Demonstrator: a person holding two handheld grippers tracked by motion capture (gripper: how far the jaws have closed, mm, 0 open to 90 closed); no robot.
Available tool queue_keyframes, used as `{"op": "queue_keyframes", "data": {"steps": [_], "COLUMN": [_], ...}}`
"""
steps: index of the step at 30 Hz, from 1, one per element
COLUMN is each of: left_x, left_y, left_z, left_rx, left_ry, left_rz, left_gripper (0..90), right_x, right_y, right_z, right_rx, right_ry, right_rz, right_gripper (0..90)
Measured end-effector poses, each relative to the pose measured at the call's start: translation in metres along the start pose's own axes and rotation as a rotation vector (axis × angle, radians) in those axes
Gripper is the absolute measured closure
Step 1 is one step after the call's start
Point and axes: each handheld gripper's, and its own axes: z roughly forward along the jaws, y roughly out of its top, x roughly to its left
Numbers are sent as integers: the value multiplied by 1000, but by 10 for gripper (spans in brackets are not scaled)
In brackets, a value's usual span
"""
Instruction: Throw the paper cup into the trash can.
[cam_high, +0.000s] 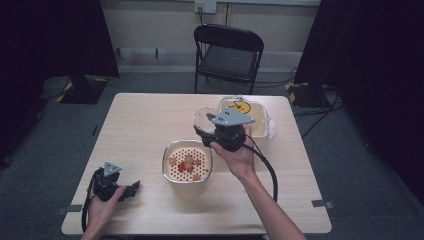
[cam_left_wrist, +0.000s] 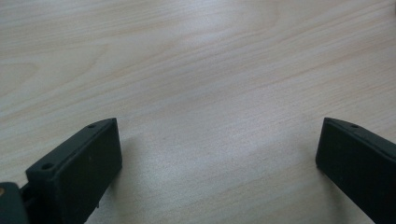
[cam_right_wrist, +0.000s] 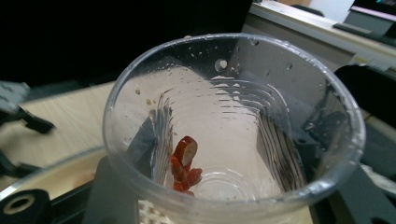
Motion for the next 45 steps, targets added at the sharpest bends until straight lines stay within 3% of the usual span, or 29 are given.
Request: {"op": "queue_keyframes", "data": {"steps": [3, 11, 18, 26, 36, 39, 45], "left_x": [0, 0, 0, 0, 0, 0, 0], "left_y": [0, 0, 0, 0, 0, 0, 0], "left_z": [0, 0, 0, 0, 0, 0, 0], "left_rx": [0, 0, 0, 0, 0, 0, 0], "left_ry": [0, 0, 1, 0, -1, 0, 0], "left_rz": [0, 0, 1, 0, -1, 0, 0], "left_gripper": [0, 0, 0, 0, 0, 0, 0], "right_x": [-5, -10, -29, -56, -99, -106, -127], "right_y": [1, 2, 11, 19, 6, 4, -3], "right_z": [-1, -2, -5, -5, 5, 6, 12], "right_rx": [-24, -19, -35, -34, 1, 12, 61], "right_ry": [32, 18, 0, -55, -144, -166, -225], "right_rz": [73, 73, 125, 165, 240, 252, 276], "right_gripper": [455, 455, 455, 453, 431, 417, 321]}}
